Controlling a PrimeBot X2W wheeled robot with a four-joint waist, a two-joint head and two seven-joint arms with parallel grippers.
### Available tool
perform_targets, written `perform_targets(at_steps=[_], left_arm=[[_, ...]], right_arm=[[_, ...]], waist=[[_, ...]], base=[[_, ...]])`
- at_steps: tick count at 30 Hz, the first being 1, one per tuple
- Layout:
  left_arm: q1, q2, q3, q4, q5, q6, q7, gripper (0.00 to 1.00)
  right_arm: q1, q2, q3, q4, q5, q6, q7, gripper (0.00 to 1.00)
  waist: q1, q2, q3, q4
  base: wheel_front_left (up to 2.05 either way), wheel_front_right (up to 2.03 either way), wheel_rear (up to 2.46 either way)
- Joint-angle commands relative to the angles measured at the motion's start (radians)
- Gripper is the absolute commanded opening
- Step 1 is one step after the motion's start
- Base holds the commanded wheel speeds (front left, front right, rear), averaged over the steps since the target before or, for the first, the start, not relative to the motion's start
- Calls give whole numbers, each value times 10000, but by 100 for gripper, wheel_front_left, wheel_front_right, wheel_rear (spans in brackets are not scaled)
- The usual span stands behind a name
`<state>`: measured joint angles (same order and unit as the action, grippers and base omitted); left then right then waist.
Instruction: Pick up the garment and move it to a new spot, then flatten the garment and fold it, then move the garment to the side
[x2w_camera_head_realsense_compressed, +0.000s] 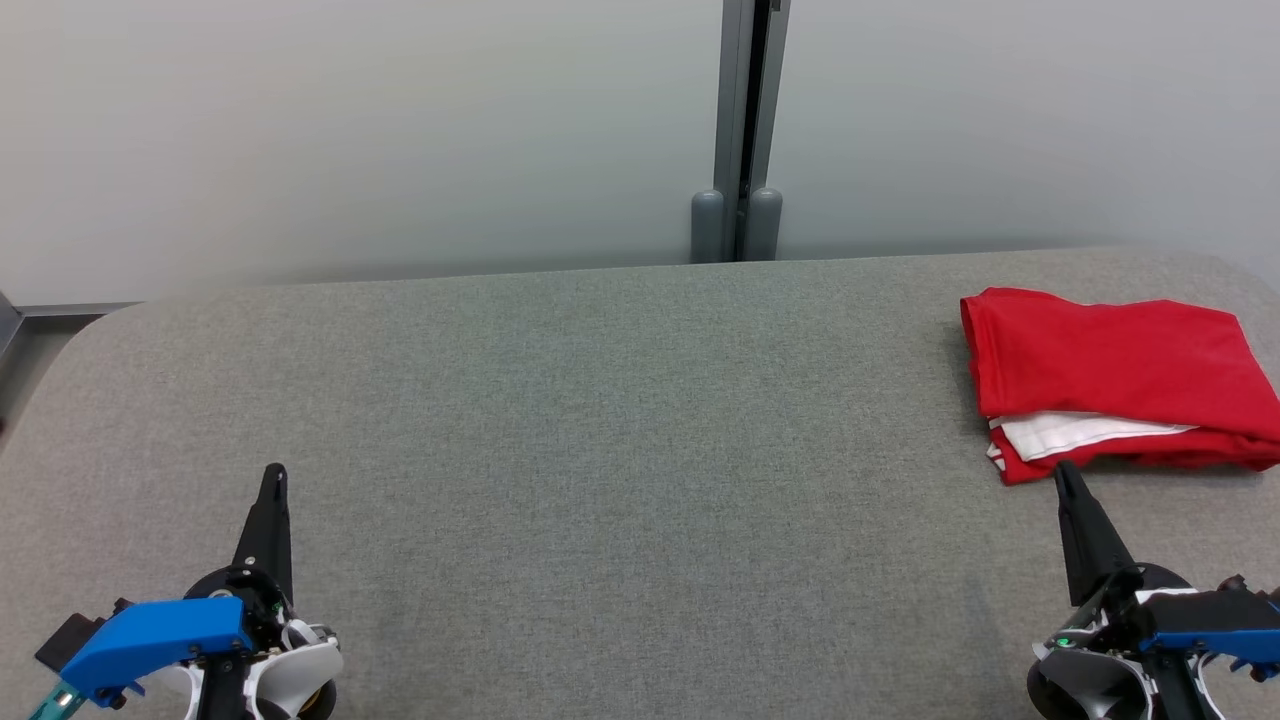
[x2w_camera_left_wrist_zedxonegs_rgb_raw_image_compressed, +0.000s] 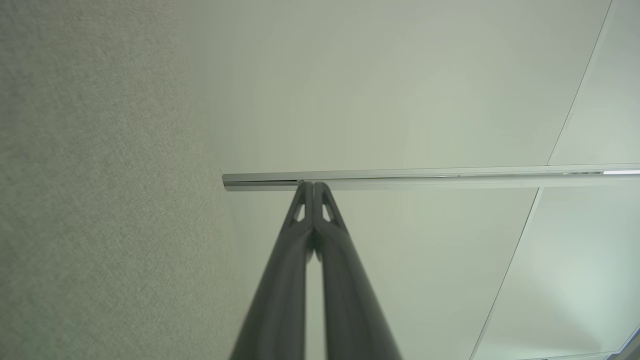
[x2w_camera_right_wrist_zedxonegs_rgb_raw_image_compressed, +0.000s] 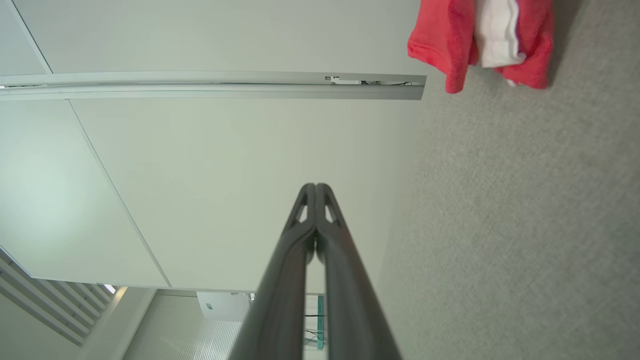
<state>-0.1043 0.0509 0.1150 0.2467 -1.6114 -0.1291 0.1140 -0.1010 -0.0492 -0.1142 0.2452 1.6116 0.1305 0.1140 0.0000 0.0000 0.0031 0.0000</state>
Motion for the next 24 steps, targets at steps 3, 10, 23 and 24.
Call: perform_targets(at_steps=[3, 10, 23, 24], left_arm=[[-99, -19, 20, -40, -29, -47, 35, 0], [-99, -19, 20, -40, -29, -47, 35, 0], [-98, -19, 19, -41, -30, -47, 34, 0], [-98, -19, 19, -41, -30, -47, 34, 0]], right_arm=[[-135, -19, -18, -30, 28, 2, 33, 0], [-135, -19, -18, -30, 28, 4, 33, 0], [-135, -19, -17, -30, 28, 2, 32, 0], [-135, -19, -17, -30, 28, 2, 32, 0]], waist=[[0, 0, 0, 0], [0, 0, 0, 0], [0, 0, 0, 0], [0, 0, 0, 0]], base=[[0, 0, 0], [0, 0, 0], [0, 0, 0], [0, 0, 0]])
